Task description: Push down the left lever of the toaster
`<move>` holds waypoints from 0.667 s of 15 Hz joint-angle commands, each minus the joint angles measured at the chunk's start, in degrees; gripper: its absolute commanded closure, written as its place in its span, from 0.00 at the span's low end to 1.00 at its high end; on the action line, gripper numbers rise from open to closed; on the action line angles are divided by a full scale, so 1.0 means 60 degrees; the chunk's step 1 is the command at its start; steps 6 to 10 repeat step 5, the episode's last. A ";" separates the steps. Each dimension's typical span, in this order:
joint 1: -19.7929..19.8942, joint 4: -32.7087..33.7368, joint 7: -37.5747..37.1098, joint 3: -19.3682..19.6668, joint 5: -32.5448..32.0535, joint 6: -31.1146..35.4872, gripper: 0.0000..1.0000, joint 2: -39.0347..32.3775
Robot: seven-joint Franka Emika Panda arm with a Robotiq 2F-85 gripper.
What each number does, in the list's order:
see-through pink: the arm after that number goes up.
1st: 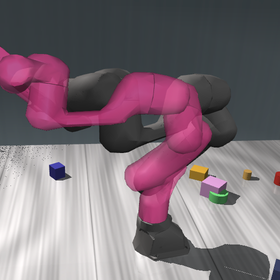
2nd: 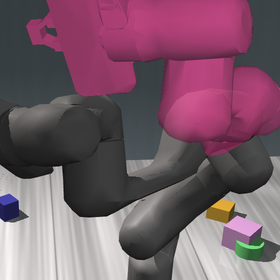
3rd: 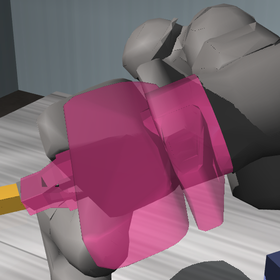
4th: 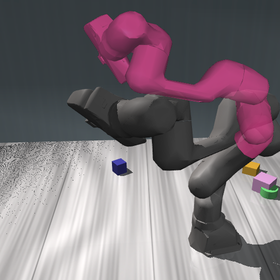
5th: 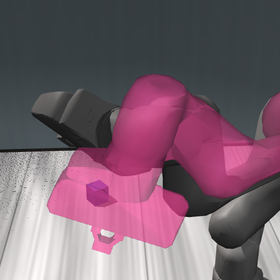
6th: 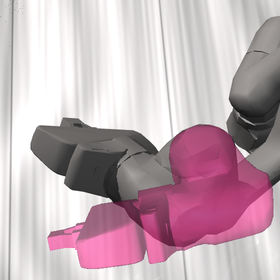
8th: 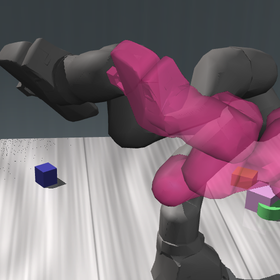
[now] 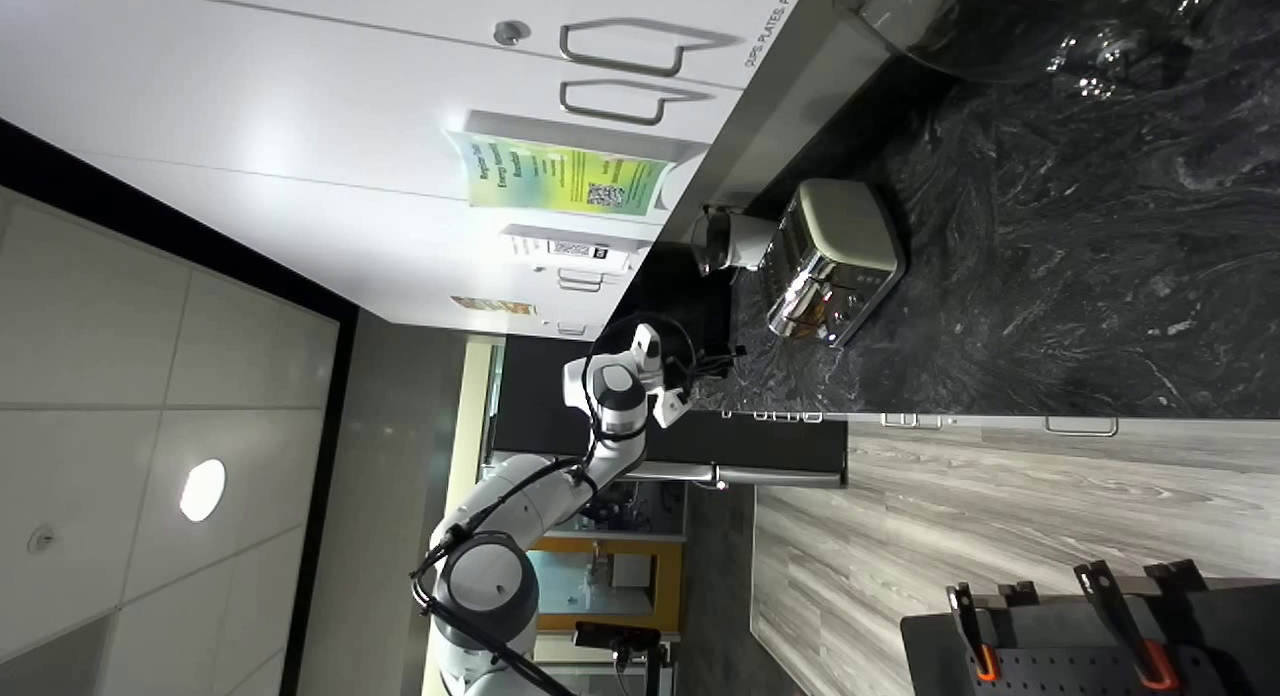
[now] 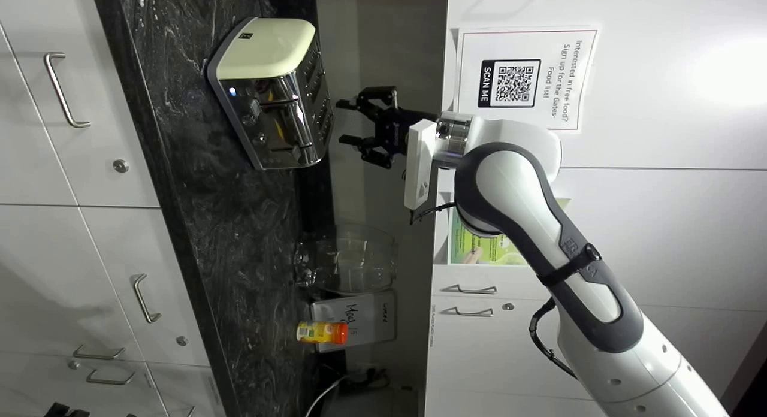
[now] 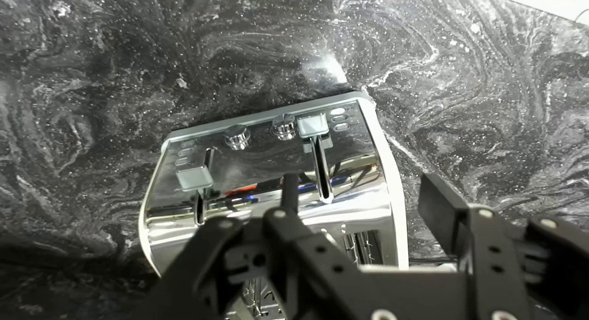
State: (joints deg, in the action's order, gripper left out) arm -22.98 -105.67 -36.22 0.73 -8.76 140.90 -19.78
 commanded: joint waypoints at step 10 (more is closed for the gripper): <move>0.0258 -0.0039 -0.0078 -0.0302 -0.0119 -0.0035 0.00 0.0059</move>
